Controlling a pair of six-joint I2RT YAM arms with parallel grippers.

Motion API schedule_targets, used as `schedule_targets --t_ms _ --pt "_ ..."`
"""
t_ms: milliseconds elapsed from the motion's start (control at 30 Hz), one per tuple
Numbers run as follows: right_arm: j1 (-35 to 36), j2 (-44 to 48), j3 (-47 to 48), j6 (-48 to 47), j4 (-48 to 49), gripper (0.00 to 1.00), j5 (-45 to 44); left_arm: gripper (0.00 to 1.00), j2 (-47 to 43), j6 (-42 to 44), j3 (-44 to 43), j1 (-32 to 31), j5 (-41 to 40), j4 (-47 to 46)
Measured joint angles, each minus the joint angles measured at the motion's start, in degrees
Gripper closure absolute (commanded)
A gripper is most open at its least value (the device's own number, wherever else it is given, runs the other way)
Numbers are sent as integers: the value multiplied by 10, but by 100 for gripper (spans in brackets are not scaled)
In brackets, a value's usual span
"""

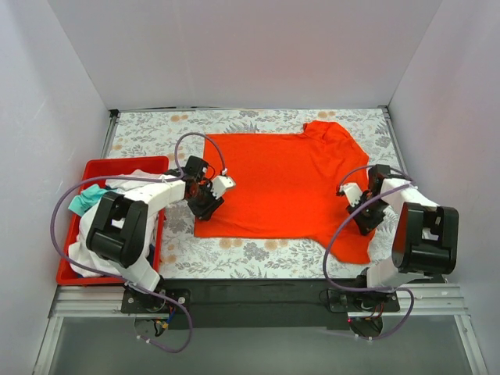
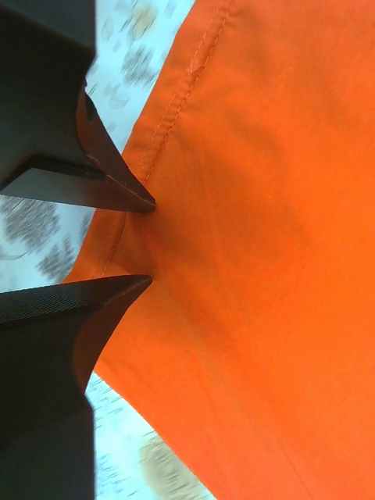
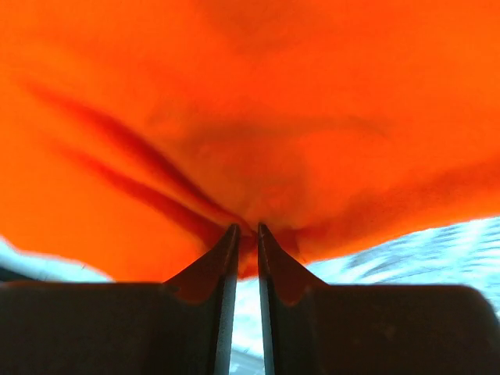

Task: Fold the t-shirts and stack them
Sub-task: Flatten the tshirt out

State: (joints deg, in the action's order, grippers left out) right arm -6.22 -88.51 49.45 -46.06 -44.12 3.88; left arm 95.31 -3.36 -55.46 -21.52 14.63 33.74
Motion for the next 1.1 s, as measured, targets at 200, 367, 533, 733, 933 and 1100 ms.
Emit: schedule_targets --t_ms 200,367,533,733,933,1100 --pt "6 27 37 -35 -142 76 52 63 -25 10 7 -1 6 100" --pt "-1 -38 186 -18 -159 80 103 63 -14 -7 -59 -1 19 125" --pt "-5 -141 294 34 -138 77 126 60 30 -51 -136 2 30 104" --pt "-20 -242 474 108 -114 71 170 55 121 -122 -284 41 63 80" --pt "-26 -339 664 176 -76 59 188 42 201 -176 -432 91 85 37" --pt "-26 -447 792 209 -45 44 190 37 249 -209 -498 103 89 4"
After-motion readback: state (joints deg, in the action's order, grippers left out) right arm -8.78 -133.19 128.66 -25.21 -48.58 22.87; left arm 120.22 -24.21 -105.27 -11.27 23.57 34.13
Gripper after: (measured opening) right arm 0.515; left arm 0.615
